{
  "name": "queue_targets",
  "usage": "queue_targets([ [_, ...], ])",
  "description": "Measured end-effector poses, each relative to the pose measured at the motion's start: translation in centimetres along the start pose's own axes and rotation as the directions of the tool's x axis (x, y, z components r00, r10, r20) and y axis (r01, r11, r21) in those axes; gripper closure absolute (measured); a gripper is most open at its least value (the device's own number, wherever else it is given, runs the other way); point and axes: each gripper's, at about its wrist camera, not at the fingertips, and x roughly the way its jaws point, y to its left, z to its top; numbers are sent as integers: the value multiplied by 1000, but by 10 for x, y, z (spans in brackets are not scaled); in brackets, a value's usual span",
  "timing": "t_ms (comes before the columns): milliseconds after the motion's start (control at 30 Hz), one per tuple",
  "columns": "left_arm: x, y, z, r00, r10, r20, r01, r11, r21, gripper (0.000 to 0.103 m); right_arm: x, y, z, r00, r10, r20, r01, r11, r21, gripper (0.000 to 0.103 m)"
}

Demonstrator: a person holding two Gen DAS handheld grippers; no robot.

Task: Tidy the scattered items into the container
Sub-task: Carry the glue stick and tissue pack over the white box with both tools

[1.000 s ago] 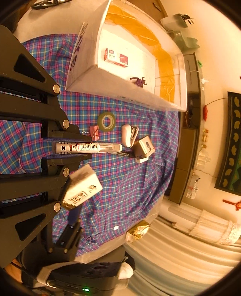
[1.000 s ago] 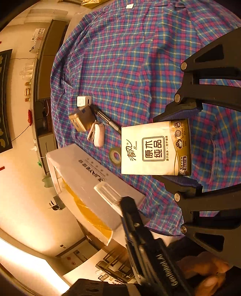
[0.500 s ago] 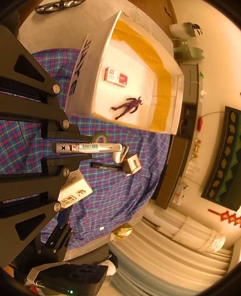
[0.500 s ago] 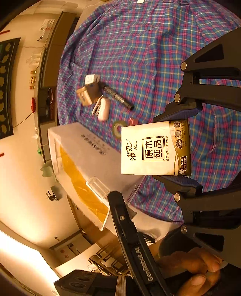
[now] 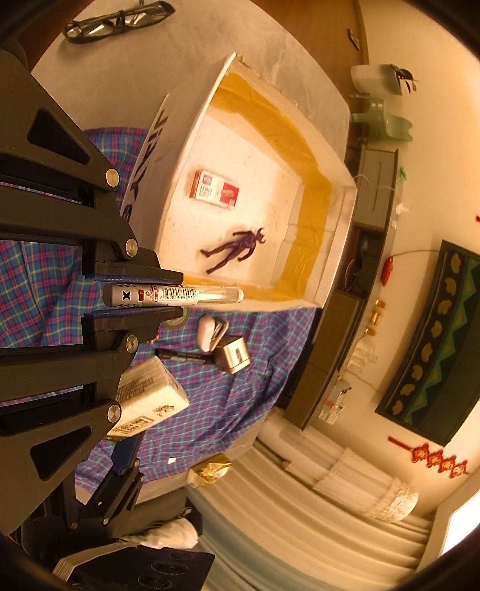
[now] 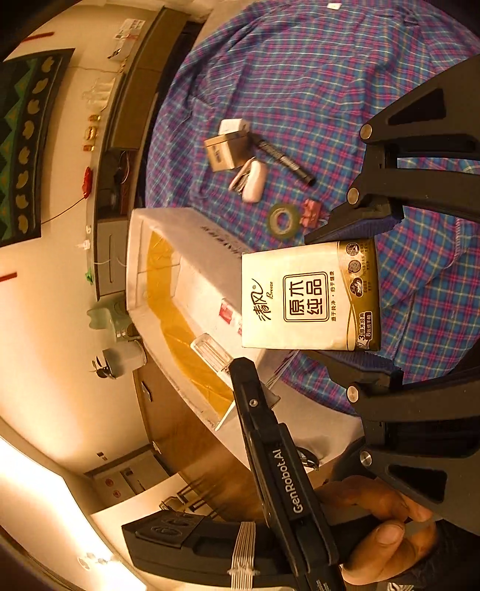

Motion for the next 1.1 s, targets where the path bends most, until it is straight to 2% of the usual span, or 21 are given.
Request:
queue_targets([
  [600, -5, 39, 42, 999, 24, 41, -22, 999, -45, 92, 20, 31, 56, 1000, -13, -2, 12, 994, -111, 50],
  [1100, 19, 73, 69, 999, 54, 7, -53, 993, -109, 92, 56, 38, 100, 998, -60, -31, 52, 979, -196, 50],
])
